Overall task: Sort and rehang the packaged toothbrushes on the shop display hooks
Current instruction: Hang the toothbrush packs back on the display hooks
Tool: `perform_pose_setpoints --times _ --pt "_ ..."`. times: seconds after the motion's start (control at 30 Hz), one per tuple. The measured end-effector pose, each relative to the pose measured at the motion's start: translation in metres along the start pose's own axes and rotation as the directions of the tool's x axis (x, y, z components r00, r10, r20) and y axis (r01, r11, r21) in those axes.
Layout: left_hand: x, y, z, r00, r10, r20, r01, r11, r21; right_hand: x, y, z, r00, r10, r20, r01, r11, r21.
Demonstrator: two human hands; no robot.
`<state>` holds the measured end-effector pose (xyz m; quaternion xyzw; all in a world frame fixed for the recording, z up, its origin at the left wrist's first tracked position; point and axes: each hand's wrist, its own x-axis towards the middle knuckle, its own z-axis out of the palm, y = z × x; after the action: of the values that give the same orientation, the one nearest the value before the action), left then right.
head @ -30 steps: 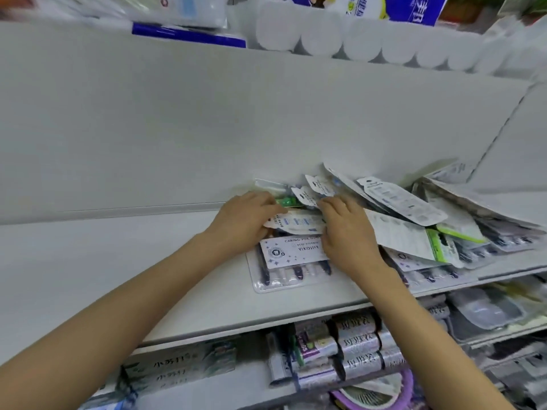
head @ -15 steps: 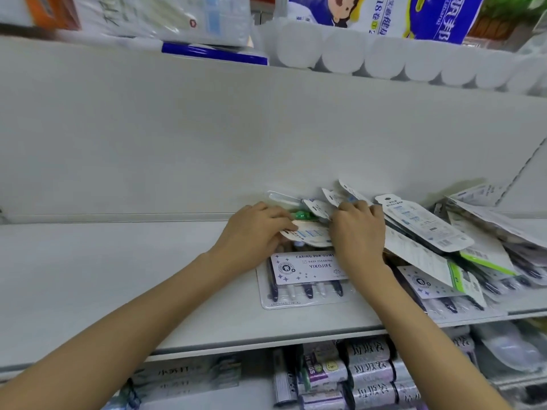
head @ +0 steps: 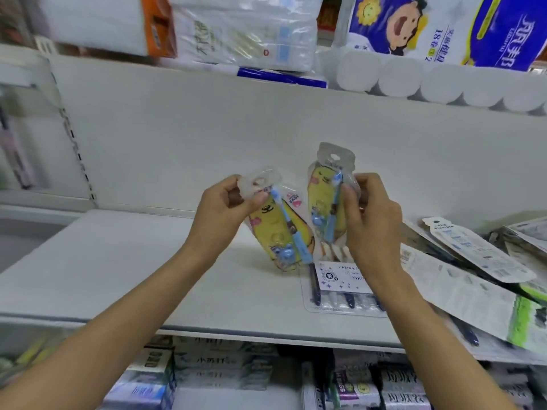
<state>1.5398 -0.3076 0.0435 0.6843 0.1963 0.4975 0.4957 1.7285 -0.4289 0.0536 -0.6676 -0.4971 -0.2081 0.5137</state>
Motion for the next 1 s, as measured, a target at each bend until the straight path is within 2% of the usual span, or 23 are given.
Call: perform_pose_setpoints --times 0.1,0.27,0.4,0.53,0.73,1.0 --pt "-0.01 0.007 -0.028 0.993 -0.031 -0.118 0.025 0.998 -0.051 -0.005 -0.021 0.011 0.999 0.007 0.034 -0.013 0.987 0.163" --pt "-0.032 0.01 -0.081 0.958 -0.08 -0.277 0.063 0.996 -0.068 -0.015 -0.05 0.044 0.991 -0.045 0.129 0.005 0.957 0.291" --pt "-0.054 0.017 -0.123 0.931 -0.092 -0.354 0.075 0.995 -0.062 -0.023 -0.082 0.072 0.98 -0.103 0.17 0.024 0.909 0.416" --pt "-0.079 0.024 -0.17 0.917 -0.118 -0.382 0.085 0.991 -0.103 -0.035 -0.122 0.098 0.968 -0.119 0.22 -0.017 0.846 0.533" --pt "-0.126 0.044 -0.246 0.866 -0.169 -0.47 0.089 0.978 -0.186 -0.065 -0.194 0.138 0.933 -0.186 0.309 -0.055 0.773 0.632" --pt "-0.197 0.071 -0.376 0.785 -0.067 -0.616 0.058 0.998 -0.034 -0.122 -0.322 0.195 0.884 -0.258 0.391 -0.12 0.682 0.722"
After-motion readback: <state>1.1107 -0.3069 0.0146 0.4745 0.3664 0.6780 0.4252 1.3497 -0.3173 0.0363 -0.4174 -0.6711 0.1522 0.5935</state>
